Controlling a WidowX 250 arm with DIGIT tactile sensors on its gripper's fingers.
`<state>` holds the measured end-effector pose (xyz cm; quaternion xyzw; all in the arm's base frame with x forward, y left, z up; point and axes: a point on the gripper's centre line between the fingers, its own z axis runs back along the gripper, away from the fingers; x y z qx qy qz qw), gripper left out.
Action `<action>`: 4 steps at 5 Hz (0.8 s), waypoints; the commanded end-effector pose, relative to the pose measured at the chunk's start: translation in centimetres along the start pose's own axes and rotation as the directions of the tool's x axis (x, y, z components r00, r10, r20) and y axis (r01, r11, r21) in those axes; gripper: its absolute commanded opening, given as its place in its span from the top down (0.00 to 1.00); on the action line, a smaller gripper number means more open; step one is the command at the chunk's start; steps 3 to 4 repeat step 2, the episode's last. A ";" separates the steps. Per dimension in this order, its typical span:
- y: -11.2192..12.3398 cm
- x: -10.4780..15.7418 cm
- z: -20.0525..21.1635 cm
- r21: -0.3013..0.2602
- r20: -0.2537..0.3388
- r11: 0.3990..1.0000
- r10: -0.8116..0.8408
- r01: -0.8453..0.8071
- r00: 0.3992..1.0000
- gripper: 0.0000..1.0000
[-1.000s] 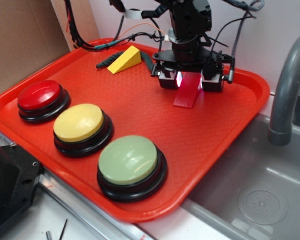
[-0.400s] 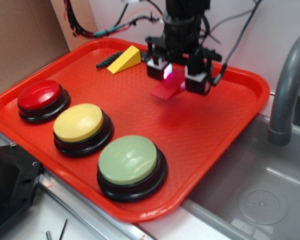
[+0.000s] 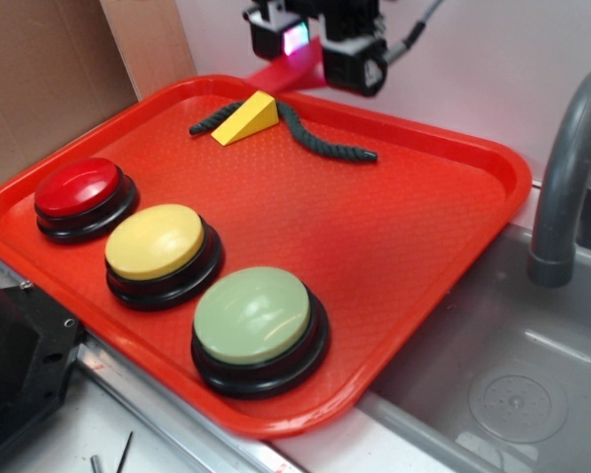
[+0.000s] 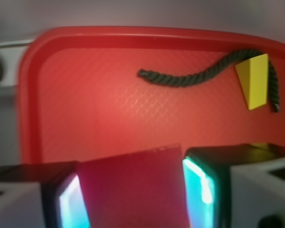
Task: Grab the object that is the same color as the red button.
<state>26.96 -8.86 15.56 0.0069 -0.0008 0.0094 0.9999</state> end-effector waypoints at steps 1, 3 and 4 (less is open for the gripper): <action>2.8 -1.1 6.6 -0.034 0.073 0.996 0.080 -0.077 0.994 1.00; 2.7 -1.3 5.9 0.001 0.052 0.999 0.036 -0.036 0.998 1.00; 2.7 -1.3 5.9 0.001 0.052 0.999 0.036 -0.036 0.998 1.00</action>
